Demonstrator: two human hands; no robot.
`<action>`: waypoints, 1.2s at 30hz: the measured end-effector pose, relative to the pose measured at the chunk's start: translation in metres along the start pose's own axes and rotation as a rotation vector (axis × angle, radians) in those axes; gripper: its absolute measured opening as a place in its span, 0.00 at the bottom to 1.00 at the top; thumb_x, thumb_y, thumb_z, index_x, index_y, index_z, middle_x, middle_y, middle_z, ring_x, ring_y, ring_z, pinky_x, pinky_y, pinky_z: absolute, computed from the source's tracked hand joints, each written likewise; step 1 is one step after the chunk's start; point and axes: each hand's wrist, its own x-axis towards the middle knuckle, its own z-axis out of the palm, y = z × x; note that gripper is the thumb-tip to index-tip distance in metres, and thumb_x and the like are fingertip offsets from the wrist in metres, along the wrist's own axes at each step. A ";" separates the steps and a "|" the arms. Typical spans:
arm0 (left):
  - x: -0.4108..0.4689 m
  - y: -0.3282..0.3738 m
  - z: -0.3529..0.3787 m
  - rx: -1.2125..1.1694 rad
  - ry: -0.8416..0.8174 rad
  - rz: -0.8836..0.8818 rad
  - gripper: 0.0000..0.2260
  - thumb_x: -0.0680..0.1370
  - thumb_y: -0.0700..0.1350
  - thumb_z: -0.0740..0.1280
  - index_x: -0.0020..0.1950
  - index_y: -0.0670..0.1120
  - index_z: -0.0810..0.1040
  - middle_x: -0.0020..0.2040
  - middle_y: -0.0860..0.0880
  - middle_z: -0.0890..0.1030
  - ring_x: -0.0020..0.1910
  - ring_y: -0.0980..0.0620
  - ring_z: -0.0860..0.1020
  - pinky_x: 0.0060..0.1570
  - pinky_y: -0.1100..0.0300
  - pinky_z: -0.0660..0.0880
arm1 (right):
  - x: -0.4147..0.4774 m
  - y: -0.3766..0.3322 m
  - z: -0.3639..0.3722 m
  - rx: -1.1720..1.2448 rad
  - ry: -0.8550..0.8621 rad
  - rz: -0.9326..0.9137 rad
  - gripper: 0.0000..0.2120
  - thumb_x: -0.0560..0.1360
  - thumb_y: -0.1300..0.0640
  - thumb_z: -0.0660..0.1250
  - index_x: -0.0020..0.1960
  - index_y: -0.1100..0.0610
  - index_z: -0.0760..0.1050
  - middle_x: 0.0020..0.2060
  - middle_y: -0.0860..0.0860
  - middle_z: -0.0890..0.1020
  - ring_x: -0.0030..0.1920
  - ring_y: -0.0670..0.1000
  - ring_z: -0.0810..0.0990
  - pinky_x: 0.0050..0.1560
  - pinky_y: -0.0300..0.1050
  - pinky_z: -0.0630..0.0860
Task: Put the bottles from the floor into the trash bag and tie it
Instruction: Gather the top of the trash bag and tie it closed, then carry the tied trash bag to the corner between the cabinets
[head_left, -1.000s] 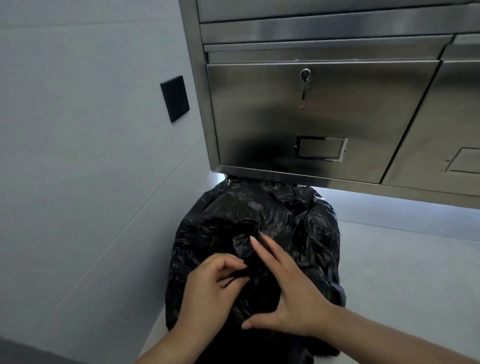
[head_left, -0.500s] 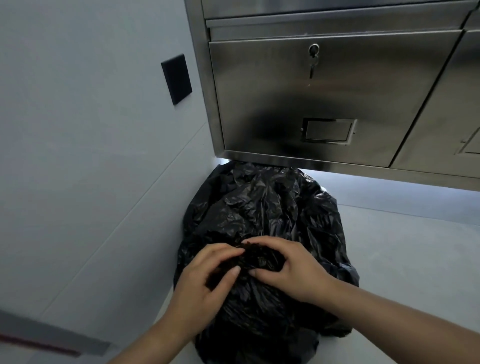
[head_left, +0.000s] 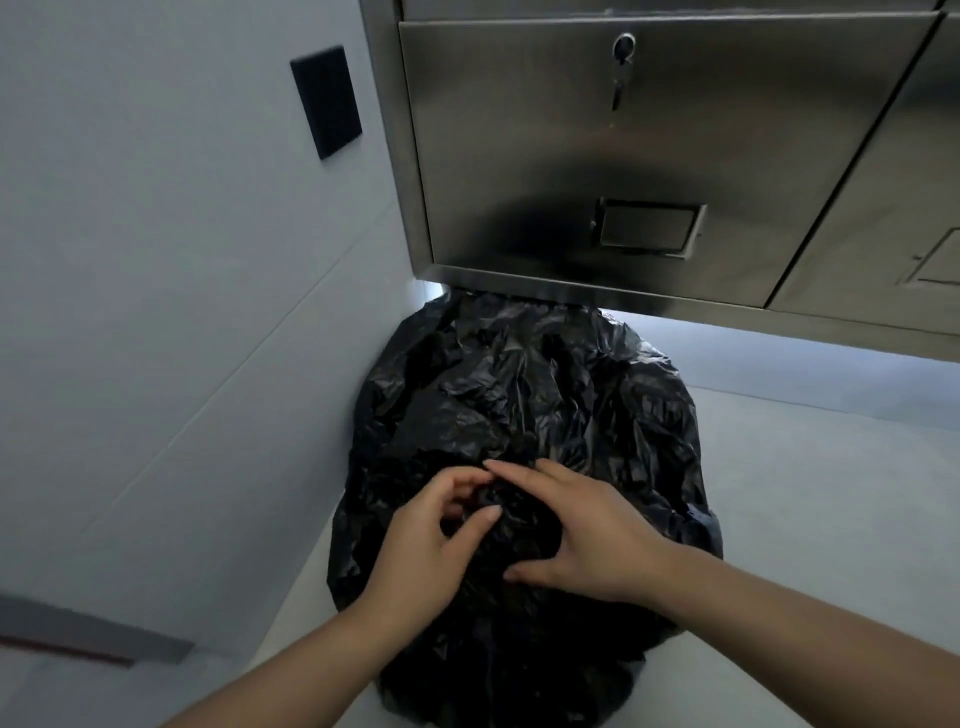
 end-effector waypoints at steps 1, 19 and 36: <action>-0.003 -0.003 0.001 -0.074 0.025 -0.084 0.13 0.72 0.45 0.72 0.51 0.59 0.74 0.48 0.55 0.82 0.50 0.60 0.80 0.53 0.66 0.73 | 0.001 0.000 0.006 0.030 0.013 0.008 0.43 0.63 0.39 0.72 0.72 0.39 0.54 0.63 0.46 0.72 0.62 0.47 0.72 0.61 0.44 0.71; 0.007 0.147 -0.075 0.316 -0.214 0.034 0.18 0.79 0.58 0.52 0.68 0.59 0.67 0.65 0.57 0.70 0.67 0.59 0.66 0.67 0.55 0.65 | -0.020 -0.089 -0.129 0.740 0.236 0.394 0.22 0.63 0.61 0.76 0.48 0.40 0.74 0.46 0.32 0.80 0.48 0.34 0.79 0.47 0.23 0.69; 0.034 0.592 -0.219 0.228 -0.478 0.087 0.21 0.77 0.65 0.50 0.69 0.65 0.62 0.64 0.63 0.69 0.63 0.70 0.65 0.59 0.79 0.60 | -0.124 -0.331 -0.517 0.705 0.612 0.659 0.25 0.67 0.65 0.72 0.52 0.38 0.72 0.50 0.38 0.79 0.53 0.32 0.76 0.54 0.25 0.69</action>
